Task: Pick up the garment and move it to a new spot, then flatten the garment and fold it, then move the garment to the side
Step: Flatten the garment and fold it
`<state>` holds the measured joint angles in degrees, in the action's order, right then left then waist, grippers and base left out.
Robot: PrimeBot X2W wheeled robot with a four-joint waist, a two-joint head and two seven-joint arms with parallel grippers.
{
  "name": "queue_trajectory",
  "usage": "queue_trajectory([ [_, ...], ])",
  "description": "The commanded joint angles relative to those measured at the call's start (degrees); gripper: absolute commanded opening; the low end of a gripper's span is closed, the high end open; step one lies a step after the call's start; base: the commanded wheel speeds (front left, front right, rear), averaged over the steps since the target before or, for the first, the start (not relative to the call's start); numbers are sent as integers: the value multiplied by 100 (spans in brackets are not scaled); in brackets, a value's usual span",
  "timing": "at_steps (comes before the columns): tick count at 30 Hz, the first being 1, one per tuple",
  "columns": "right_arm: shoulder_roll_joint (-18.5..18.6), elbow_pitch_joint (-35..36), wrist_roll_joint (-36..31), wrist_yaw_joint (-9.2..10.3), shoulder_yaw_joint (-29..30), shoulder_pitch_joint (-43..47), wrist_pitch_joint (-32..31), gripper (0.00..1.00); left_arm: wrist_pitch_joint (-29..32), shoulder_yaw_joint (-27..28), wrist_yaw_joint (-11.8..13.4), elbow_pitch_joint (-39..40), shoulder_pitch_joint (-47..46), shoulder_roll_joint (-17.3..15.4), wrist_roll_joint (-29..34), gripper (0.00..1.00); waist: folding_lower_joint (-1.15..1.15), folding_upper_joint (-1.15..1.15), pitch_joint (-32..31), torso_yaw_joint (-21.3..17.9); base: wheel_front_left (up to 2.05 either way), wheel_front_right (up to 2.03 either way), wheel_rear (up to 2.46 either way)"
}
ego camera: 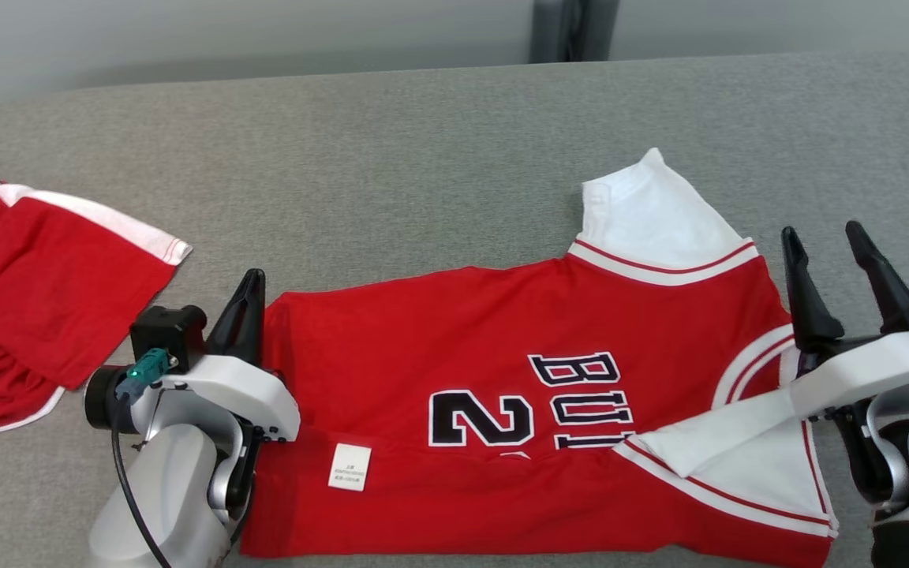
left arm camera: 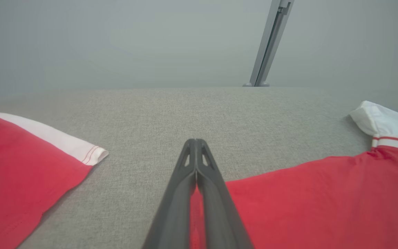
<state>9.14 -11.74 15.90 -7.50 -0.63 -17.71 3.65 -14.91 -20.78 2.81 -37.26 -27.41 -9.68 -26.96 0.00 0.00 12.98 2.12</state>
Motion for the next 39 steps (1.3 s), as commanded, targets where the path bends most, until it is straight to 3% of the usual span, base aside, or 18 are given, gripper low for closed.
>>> queue_trajectory([
  [1,52,-17,-50,2,11,-73,-14,100,-24,17,9,28,75,-3,37,0,0,0,10,171,0,0,0],
  [9,125,-392,-4,2,-37,-511,-16,100,-26,142,-15,867,532,163,137,0,0,0,-55,540,0,0,0],
  [16,-29,-565,39,2,-76,-273,261,100,-27,395,-143,1581,1131,311,199,0,0,0,-313,553,0,0,0],
  [17,-69,-575,59,2,-68,-219,311,100,-27,419,-173,1664,1232,335,230,30,0,0,-365,530,0,0,0],
  [18,-103,-579,74,2,-59,-154,362,100,-27,454,-183,1736,1345,358,251,49,0,0,-417,508,0,0,0],
  [19,-142,-580,76,2,-42,-86,410,100,-27,491,-205,1790,1457,376,281,83,0,0,-473,480,0,0,0],
  [20,-181,-567,72,2,-21,-16,464,100,-27,516,-234,1841,1548,394,299,98,0,0,-523,457,0,0,0],
  [30,-551,-246,23,2,194,857,860,100,-27,892,-433,2143,2363,586,385,100,0,0,-911,288,0,0,0],
  [39,-606,-96,-45,2,112,1041,763,100,-27,1067,-510,2102,2484,651,534,100,0,0,-988,208,0,0,0],
])
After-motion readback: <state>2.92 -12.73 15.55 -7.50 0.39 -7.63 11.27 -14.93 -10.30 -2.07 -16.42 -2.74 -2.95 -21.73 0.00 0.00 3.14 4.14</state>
